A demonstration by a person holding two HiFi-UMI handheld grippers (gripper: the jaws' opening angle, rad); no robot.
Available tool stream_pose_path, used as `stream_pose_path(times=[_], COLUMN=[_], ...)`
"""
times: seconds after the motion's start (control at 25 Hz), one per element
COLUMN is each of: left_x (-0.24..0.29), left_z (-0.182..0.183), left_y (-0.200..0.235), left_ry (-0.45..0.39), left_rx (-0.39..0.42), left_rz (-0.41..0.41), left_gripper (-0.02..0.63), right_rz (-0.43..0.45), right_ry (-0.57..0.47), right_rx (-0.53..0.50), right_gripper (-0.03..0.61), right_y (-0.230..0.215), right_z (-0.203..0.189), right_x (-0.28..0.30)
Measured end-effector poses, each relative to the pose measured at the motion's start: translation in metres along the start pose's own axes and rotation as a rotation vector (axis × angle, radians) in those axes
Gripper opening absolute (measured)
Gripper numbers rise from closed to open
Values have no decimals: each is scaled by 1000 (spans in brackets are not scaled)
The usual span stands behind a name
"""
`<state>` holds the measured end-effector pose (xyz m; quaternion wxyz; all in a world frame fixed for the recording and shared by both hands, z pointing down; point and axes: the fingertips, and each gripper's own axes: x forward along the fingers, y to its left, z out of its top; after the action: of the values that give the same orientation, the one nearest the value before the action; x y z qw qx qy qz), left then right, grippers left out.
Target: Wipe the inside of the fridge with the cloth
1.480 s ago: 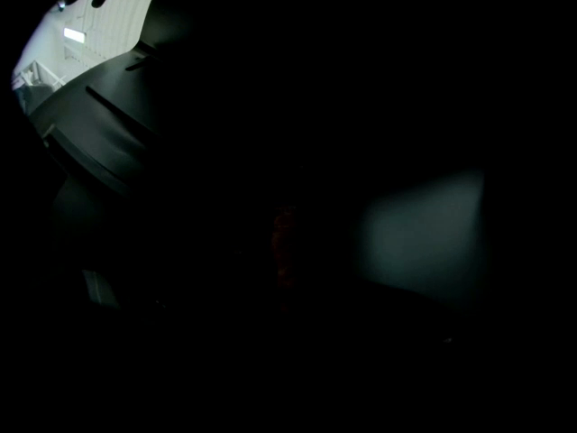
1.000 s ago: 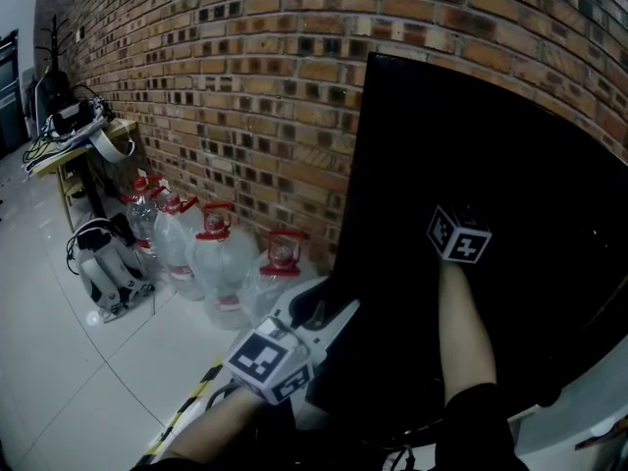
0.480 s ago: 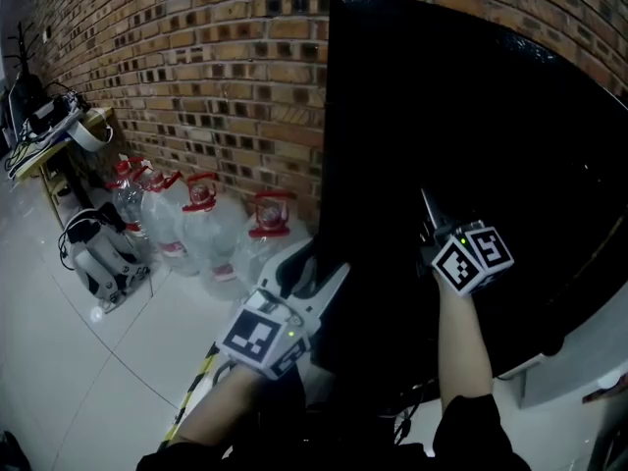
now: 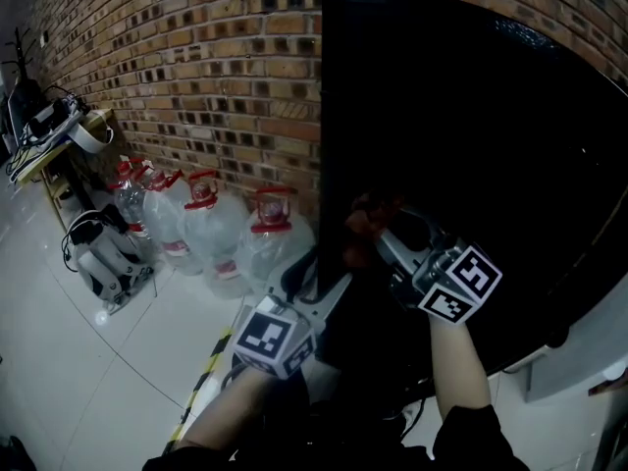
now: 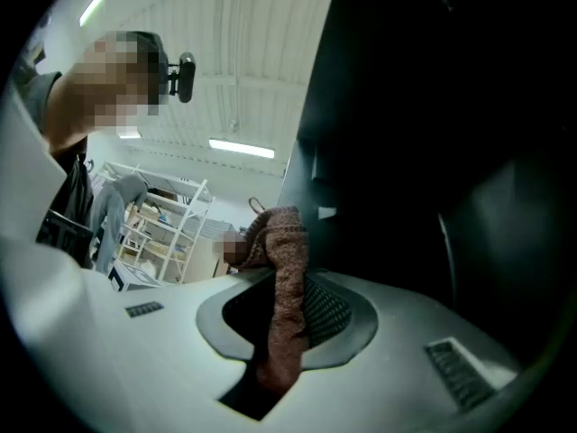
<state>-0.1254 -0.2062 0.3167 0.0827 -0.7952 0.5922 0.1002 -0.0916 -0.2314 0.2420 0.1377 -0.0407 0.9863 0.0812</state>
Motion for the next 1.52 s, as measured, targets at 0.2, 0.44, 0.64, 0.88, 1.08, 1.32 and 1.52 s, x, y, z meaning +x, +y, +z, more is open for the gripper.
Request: stream_pose_path(times=[0.2, 0.44, 0.64, 0.88, 1.08, 1.32, 1.52], left_x=[-1, 0, 5, 7, 10, 10, 11], left_z=[-6, -4, -2, -4, -6, -8, -10], left_y=[3, 12, 14, 15, 16, 18, 19], left_ry=[10, -1, -9, -8, 1, 12, 23], left_rx=[-20, -45, -40, -59, -61, -55, -128], left_rz=[7, 13, 13, 3, -6, -15, -28], left_gripper=[281, 260, 259, 252, 252, 253, 253], right_rz=[-28, -122, -183, -273, -337, -391, -440], right_ry=[-2, 17, 36, 70, 68, 87, 140], right_rx=[-10, -1, -24, -53, -54, -89, -75], right_gripper=[75, 74, 74, 75, 75, 74, 74], right_y=[-15, -52, -79, -115, -144, -173, -200], right_z=[-20, -34, -39, -48, -58, -68, -81], right_x=[8, 8, 10, 14, 16, 21, 23])
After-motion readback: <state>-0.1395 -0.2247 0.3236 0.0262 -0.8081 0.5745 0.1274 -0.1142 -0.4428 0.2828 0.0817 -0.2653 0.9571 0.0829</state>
